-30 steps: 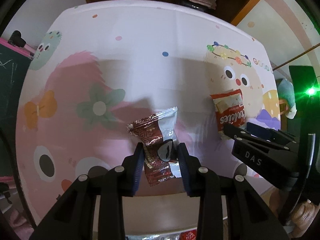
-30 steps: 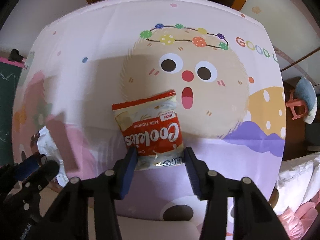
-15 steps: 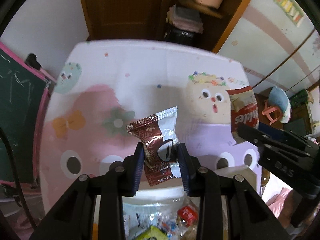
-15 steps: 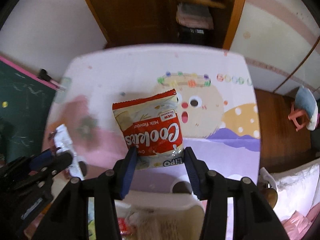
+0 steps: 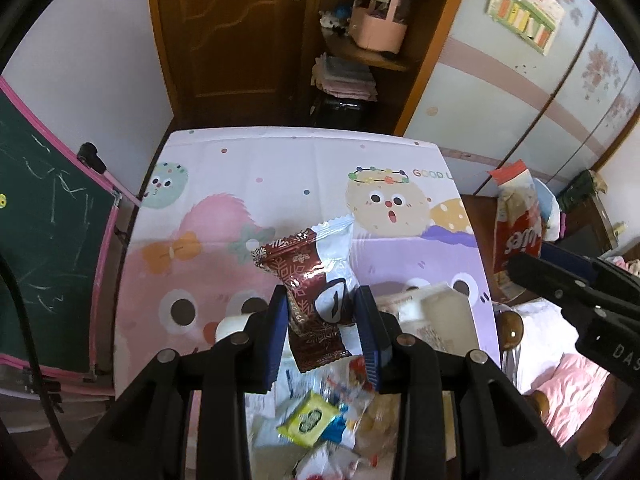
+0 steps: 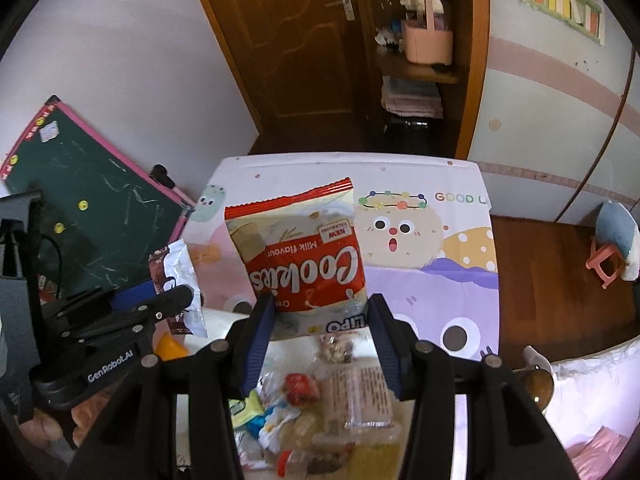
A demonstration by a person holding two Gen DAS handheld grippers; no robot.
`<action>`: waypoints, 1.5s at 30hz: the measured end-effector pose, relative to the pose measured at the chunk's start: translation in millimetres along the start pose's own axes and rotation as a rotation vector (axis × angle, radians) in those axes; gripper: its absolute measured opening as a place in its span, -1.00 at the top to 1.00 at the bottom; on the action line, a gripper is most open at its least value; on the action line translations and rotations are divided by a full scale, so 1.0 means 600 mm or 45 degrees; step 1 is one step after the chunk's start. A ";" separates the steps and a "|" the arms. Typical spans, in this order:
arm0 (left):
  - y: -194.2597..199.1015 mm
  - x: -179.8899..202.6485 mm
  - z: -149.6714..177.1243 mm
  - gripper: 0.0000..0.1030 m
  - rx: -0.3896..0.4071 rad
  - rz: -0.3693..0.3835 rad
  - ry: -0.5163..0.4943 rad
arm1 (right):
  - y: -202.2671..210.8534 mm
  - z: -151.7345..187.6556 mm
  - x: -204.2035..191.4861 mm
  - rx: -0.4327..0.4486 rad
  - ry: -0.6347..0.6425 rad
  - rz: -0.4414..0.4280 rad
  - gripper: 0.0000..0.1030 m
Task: Organize snacks
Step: 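Carry the chocolate packet and Cookies bag into the tray and release both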
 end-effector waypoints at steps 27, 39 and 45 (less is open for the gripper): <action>0.067 0.053 0.128 0.38 0.017 -0.078 -0.121 | 0.078 0.151 -0.027 -0.025 0.004 -0.018 0.06; -0.003 0.047 0.176 0.38 -0.102 -0.111 -0.125 | 0.015 0.207 -0.028 -0.160 0.000 0.044 0.06; -0.025 0.038 0.192 0.38 -0.148 -0.116 -0.116 | -0.005 0.223 -0.029 -0.214 -0.009 0.058 0.06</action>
Point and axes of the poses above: each gripper's, at about its wrist camera, not at the fingertips, and y roughly against the way its jaws point, x to its right, z to its underside, the point moved 5 cm from there along -y, roughly the way its jaws point, and after that the axes turned 10 degrees about z, right-handed, at the moved point
